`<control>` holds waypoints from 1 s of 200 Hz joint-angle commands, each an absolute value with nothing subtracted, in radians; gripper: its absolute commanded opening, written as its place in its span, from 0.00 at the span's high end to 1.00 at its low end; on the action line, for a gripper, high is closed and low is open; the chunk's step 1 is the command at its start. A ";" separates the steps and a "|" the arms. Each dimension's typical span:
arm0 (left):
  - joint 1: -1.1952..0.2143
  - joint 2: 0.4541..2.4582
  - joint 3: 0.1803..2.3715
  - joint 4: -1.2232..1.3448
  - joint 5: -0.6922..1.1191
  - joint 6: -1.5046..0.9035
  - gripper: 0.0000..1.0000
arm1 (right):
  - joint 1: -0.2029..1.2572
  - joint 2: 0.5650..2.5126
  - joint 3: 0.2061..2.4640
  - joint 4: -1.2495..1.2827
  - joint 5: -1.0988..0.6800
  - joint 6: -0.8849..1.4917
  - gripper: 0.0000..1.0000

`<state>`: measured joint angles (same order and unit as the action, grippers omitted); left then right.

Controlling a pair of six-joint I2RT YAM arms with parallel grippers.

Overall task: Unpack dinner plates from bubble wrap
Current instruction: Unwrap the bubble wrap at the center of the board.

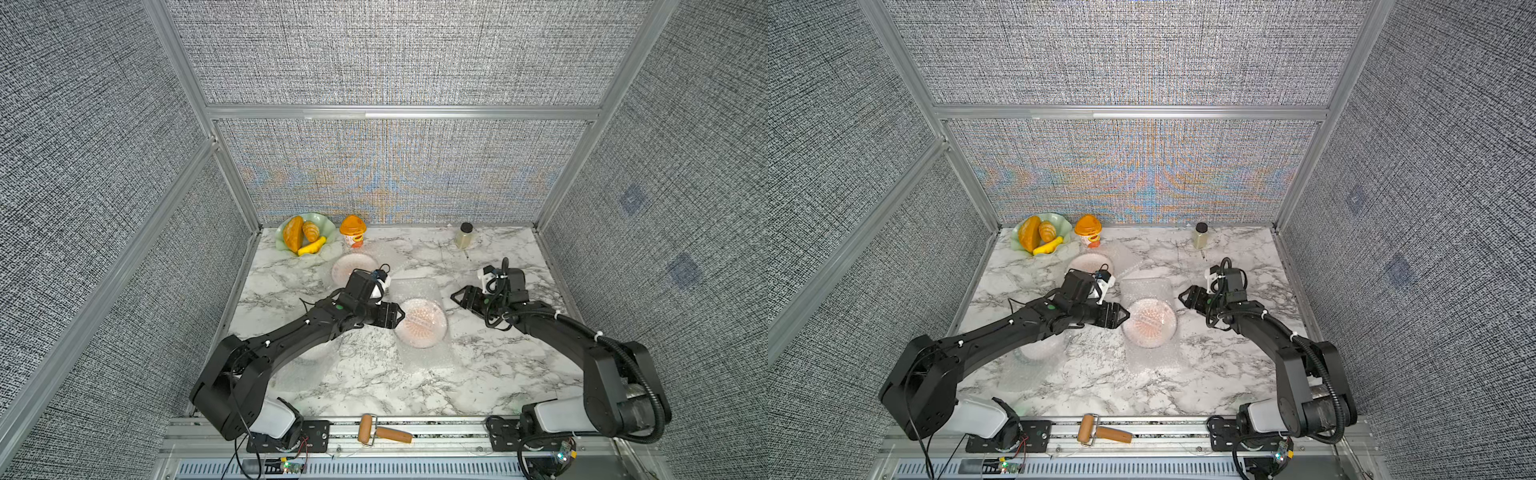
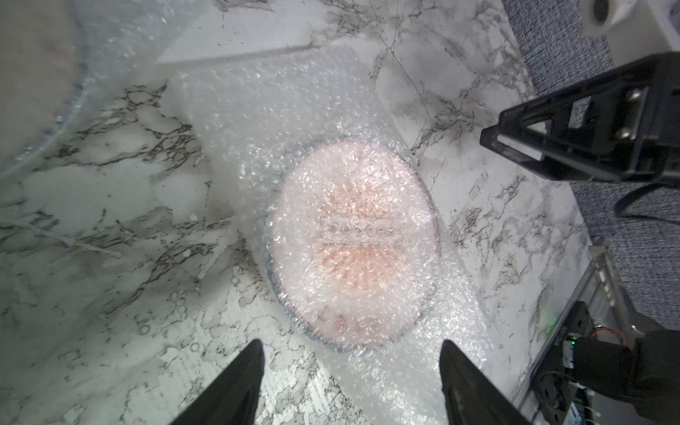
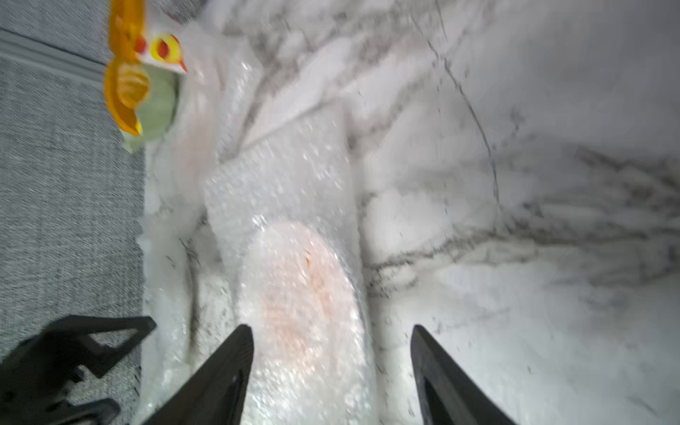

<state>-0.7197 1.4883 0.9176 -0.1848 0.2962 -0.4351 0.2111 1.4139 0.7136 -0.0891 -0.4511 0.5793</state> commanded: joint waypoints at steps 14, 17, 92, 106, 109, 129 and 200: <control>-0.798 1.609 1.015 -0.264 0.231 -0.396 0.33 | 0.266 1.451 0.680 -0.160 -0.477 0.526 0.44; -0.804 1.623 1.025 -0.265 0.233 -0.399 0.33 | 0.268 1.455 0.675 -0.153 -0.482 0.529 0.44; -0.899 2.008 1.491 -0.515 -0.062 -0.464 0.32 | 0.319 1.535 0.688 -0.147 -0.415 0.529 0.59; -0.898 2.154 1.735 -0.742 -0.157 -0.494 0.31 | 0.321 1.549 0.690 -0.147 -0.408 0.531 0.63; -0.899 2.188 1.789 -0.790 -0.171 -0.495 0.30 | 0.321 1.551 0.690 -0.146 -0.408 0.532 0.63; -0.904 2.332 1.980 -0.930 -0.202 -0.505 0.27 | 0.327 1.559 0.686 -0.130 -0.414 0.540 0.65; -0.911 2.360 1.947 -0.910 -0.225 -0.566 0.30 | 0.330 1.565 0.693 -0.122 -0.411 0.549 0.71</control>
